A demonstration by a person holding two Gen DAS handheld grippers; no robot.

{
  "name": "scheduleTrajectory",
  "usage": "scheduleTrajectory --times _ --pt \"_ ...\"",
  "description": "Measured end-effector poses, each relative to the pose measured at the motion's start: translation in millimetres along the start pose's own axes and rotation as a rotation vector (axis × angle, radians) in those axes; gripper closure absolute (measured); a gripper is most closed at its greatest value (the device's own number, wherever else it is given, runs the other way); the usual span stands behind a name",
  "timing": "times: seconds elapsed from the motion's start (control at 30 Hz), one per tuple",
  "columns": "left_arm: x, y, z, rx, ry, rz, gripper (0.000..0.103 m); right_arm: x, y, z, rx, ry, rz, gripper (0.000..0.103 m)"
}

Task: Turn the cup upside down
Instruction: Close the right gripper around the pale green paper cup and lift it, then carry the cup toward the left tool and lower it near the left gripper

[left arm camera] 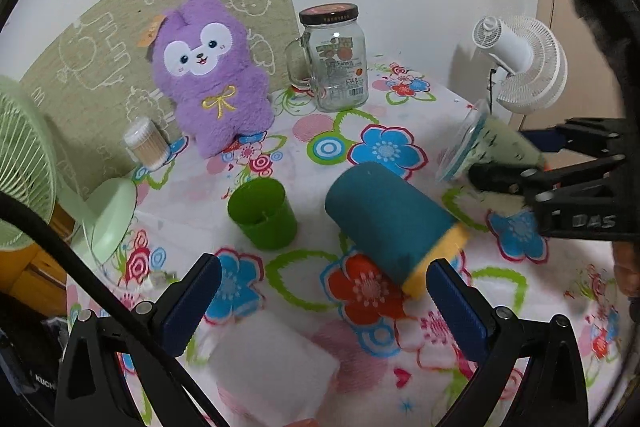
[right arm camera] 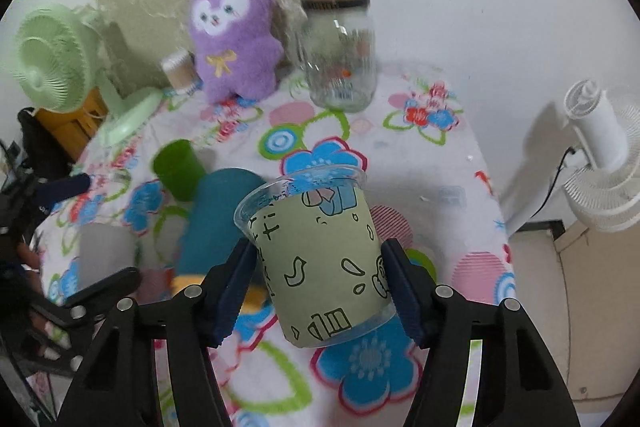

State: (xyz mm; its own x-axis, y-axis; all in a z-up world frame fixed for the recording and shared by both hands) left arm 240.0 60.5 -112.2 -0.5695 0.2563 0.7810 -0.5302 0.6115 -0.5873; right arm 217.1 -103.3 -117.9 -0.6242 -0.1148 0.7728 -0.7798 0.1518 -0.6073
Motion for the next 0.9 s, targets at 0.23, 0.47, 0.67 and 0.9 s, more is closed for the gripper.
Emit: scheduleTrajectory --times 0.23,0.47,0.67,0.9 --pt "44 39 11 0.035 0.018 0.03 0.0 61 37 -37 0.075 -0.01 0.045 0.036" --pt "87 90 31 0.052 0.023 0.048 0.0 86 101 -85 0.153 -0.032 -0.005 0.036" --pt "107 135 38 0.119 0.015 0.033 0.0 93 142 -104 0.16 -0.017 -0.032 0.036" --pt "117 171 41 0.185 -0.004 0.015 0.0 86 175 -113 0.145 -0.013 -0.092 0.036"
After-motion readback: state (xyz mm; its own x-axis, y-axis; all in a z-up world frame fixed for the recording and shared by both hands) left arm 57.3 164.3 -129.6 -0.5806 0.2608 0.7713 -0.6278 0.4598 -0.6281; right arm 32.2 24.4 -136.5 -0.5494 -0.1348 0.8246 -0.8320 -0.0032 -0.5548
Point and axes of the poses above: each gripper's, at about its wrist camera, not at the fingertips, and x roughly against the way its jaws point, z to its right, y to its underside, the point moved 8 cm from there along -x, roughly the way its jaws point, and after that the axes turned 7 degrees about -x, right-handed, at the moved point
